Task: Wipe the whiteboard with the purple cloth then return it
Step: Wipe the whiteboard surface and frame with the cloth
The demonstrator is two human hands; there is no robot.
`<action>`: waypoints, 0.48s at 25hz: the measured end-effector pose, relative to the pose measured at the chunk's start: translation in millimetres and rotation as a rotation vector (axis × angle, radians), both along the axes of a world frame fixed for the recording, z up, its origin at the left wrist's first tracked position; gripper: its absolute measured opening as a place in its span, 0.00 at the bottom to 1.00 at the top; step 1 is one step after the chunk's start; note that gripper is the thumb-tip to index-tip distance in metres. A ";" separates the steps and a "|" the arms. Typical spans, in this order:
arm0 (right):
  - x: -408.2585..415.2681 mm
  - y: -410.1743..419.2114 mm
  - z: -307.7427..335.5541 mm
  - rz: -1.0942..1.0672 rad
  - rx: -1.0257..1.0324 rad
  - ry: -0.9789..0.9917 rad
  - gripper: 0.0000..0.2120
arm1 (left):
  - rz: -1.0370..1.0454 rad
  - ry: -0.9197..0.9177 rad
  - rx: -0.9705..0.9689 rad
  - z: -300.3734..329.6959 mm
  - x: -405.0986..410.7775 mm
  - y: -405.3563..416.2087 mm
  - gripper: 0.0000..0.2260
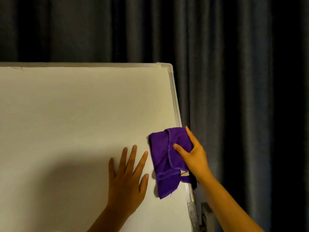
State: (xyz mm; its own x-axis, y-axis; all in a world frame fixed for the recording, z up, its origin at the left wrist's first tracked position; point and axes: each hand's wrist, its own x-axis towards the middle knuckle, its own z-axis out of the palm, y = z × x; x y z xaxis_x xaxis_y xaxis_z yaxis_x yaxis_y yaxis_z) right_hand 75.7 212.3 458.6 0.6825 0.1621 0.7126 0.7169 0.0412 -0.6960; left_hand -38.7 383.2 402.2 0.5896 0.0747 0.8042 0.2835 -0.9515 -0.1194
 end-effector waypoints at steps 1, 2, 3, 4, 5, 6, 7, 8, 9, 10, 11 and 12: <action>6.6 2.6 13.9 -0.002 -0.005 -0.019 0.34 | 0.000 0.008 0.001 3.3 3.2 2.0 0.28; 13.5 5.8 29.2 0.001 -0.010 -0.042 0.34 | 0.008 0.016 0.007 9.6 6.7 5.3 0.28; 20.5 9.3 44.1 0.009 -0.009 -0.063 0.34 | 0.021 0.013 0.017 16.8 10.4 8.8 0.29; 26.7 13.2 57.6 0.021 -0.004 -0.074 0.34 | 0.034 -0.001 0.026 23.8 13.5 12.5 0.29; 31.3 17.6 70.6 0.026 0.007 -0.077 0.34 | 0.040 -0.013 0.029 32.0 15.9 17.3 0.29; 35.9 22.8 82.3 0.019 0.018 -0.087 0.34 | 0.038 -0.015 0.023 41.0 18.0 22.0 0.30; 40.8 28.8 93.2 0.006 0.018 -0.103 0.34 | 0.032 -0.018 0.019 50.3 20.8 26.6 0.30; 45.8 34.3 100.8 -0.008 0.011 -0.113 0.34 | 0.025 -0.021 0.028 57.2 24.4 31.1 0.29; 49.7 37.9 107.7 -0.022 0.005 -0.117 0.34 | 0.022 -0.033 0.052 64.5 28.5 34.0 0.29; 53.2 42.1 115.5 -0.031 0.010 -0.123 0.34 | 0.026 -0.042 0.060 74.4 32.7 37.6 0.29; 56.8 46.3 123.0 -0.038 0.018 -0.130 0.34 | 0.044 -0.058 0.044 84.4 37.1 42.6 0.30; 59.8 49.7 132.2 -0.044 0.023 -0.140 0.34 | 0.070 -0.090 0.026 95.8 43.8 49.7 0.32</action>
State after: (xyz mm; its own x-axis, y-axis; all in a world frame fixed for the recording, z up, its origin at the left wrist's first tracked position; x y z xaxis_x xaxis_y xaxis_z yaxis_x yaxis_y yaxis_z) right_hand 135.4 261.9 590.9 0.5821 0.1168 0.8047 0.8085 0.0223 -0.5880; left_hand 5.1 432.8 498.0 0.5090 0.0911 0.8559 0.3596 -0.9259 -0.1153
